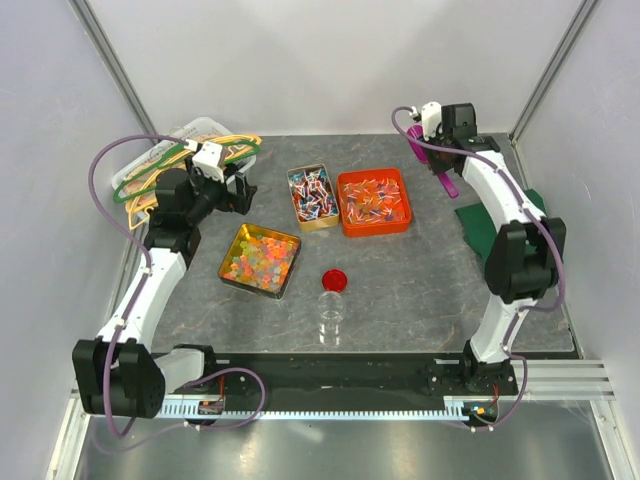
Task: Pack the candies
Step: Pick up the spatula from the center of the board.
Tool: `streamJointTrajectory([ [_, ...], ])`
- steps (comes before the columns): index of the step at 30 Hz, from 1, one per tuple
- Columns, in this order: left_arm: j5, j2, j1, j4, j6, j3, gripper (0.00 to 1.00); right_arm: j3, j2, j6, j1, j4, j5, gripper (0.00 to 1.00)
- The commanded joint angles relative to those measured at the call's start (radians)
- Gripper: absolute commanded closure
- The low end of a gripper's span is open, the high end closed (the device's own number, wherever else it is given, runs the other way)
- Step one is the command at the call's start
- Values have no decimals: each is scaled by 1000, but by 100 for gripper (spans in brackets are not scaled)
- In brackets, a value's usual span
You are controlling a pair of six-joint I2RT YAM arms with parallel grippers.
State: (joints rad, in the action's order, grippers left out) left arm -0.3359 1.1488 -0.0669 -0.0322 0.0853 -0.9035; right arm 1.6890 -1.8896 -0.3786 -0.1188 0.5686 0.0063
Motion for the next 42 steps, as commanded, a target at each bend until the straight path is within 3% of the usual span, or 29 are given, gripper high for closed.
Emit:
streamJointTrajectory([
  [1,-69,41,6,26,33,-26,0,37,138,-121,-60,218,-35,100],
  [8,-123,97,6,86,59,-66,0,-152,346,-223,-225,218,-69,100],
  [16,-130,95,6,173,125,-64,0,-216,392,-278,-297,220,-134,100],
  [22,-81,135,18,216,166,-63,0,-285,417,-289,-398,188,-98,100],
  [26,24,152,21,224,218,-48,3,-331,443,-286,-430,155,-111,100],
  [35,136,192,21,157,314,66,19,-361,477,-281,-456,148,-186,100],
  [42,155,250,19,135,338,94,34,-304,466,-298,-547,181,-114,100],
])
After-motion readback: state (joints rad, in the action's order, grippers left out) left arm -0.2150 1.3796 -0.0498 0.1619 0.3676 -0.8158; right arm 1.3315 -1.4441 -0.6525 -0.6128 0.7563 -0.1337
